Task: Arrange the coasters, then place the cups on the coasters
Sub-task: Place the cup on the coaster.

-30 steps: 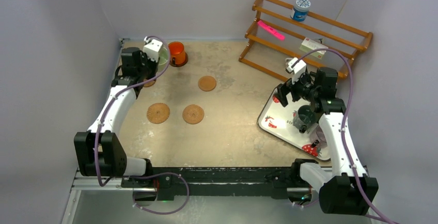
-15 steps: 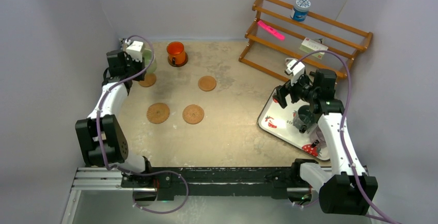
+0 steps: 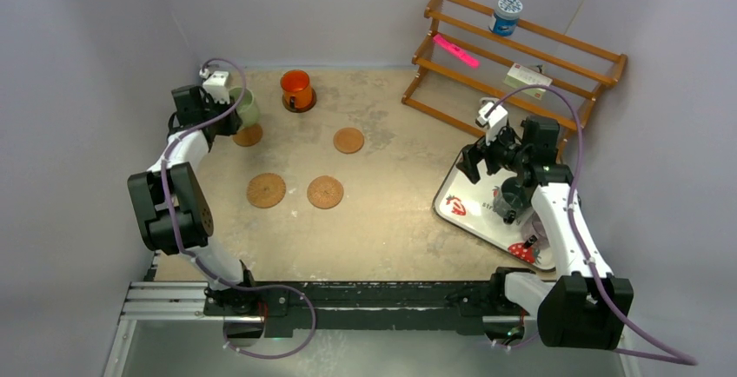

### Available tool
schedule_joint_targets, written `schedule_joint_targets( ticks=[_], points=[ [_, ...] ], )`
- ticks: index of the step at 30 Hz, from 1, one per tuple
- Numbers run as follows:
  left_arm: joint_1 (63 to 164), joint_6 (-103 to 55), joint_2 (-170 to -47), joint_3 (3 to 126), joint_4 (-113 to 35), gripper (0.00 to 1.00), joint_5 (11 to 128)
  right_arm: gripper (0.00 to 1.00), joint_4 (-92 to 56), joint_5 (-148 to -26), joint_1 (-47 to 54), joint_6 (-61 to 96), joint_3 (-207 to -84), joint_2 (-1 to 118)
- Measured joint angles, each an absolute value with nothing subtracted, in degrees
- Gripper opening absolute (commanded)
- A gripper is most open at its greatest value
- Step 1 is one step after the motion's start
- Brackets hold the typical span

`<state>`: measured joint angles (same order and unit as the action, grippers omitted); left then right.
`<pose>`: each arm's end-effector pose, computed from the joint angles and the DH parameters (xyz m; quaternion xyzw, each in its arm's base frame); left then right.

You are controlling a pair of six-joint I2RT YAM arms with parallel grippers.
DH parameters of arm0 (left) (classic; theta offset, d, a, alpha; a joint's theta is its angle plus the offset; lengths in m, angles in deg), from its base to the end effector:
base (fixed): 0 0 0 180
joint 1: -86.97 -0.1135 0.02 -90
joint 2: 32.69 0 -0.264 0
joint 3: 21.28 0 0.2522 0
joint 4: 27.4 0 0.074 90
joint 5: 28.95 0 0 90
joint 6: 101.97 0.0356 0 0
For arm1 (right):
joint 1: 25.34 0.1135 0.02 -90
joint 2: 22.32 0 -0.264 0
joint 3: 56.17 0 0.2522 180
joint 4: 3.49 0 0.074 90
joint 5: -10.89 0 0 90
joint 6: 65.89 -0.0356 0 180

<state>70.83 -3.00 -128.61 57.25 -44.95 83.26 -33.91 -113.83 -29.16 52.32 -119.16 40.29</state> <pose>0.3645 0.0915 0.2395 0.0344 0.8740 -0.0681 0.4798 0.2410 0.0042 0.2979 -0.3204 0.7766 0.1168 0.5297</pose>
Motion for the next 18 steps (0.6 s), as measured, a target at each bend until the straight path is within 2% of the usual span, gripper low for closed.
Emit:
schedule_joint_targets(
  ticks=[18],
  points=[
    [69.6,-3.9,-133.0,57.9,-44.2,0.0,85.0,0.99,-33.4,-114.7,-29.2,52.7,-119.0,40.9]
  ],
)
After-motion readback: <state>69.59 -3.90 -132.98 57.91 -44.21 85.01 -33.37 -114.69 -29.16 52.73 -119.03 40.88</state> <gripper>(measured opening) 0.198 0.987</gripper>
